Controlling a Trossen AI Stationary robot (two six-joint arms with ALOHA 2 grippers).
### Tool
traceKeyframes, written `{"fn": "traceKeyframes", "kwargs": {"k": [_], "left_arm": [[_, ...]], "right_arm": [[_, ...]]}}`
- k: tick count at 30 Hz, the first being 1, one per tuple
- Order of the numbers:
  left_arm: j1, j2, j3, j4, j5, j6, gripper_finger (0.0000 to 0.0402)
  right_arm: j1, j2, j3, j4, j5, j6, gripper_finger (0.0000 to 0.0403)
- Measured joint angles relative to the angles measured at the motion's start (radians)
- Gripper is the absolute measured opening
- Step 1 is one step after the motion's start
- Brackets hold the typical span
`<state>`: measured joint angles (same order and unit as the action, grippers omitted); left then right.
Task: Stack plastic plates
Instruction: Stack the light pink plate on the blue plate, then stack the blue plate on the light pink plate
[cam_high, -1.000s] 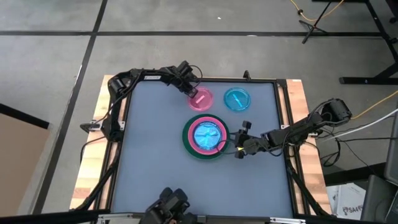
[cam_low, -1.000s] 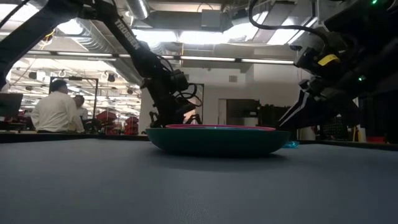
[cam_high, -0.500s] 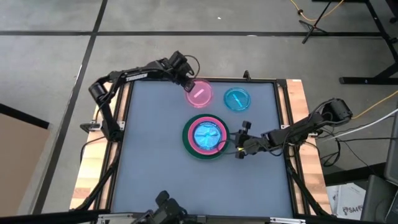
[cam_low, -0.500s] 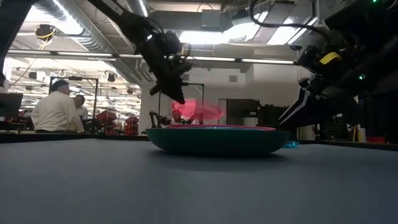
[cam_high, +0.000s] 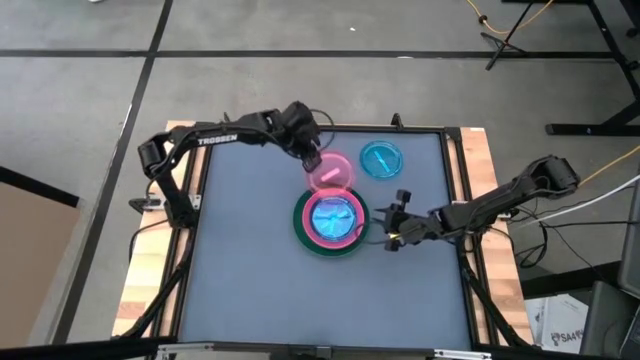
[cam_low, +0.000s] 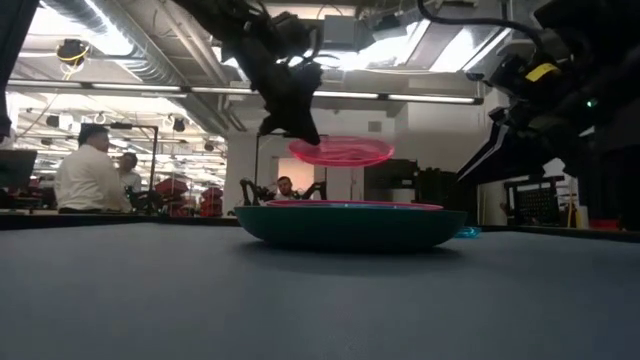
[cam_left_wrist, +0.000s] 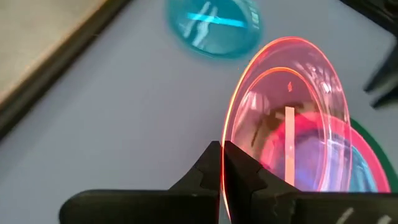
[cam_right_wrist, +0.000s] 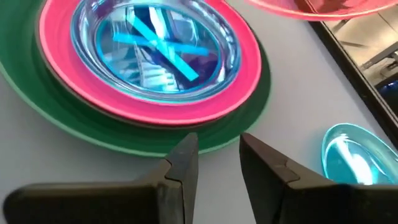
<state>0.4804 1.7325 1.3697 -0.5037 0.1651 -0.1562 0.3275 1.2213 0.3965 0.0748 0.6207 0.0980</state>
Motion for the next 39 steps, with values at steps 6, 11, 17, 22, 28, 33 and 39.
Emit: {"fn": "traceKeyframes", "kwargs": {"k": [6,11,17,22,28,33,39], "left_arm": [[-0.109,0.003,0.000,0.003,-0.037,-0.021,0.0000],[-0.184,0.032,0.000,0.014,-0.111,-0.027,0.0000],[-0.224,0.089,0.000,0.021,-0.076,-0.048,0.0000],[-0.258,0.118,-0.001,0.011,-0.068,-0.048,0.0000],[-0.271,0.162,0.000,-0.007,-0.080,-0.047,0.0000],[-0.273,0.161,0.000,-0.009,-0.076,-0.025,0.0019],[-0.263,0.157,0.014,-0.039,-0.074,-0.025,0.0069]], "right_arm": [[-0.001,-0.073,0.000,-0.072,0.002,-0.005,0.0108],[0.000,-0.123,0.000,-0.098,0.000,-0.025,0.0108],[-0.001,-0.180,0.000,-0.119,0.000,-0.054,0.0108],[-0.001,-0.196,0.000,-0.148,0.002,-0.055,0.0108],[-0.001,-0.197,0.000,-0.148,0.002,-0.055,0.0108],[-0.001,-0.197,0.000,-0.148,-0.001,-0.064,0.0108],[-0.001,-0.197,0.000,-0.141,-0.005,-0.076,0.0108]]}}
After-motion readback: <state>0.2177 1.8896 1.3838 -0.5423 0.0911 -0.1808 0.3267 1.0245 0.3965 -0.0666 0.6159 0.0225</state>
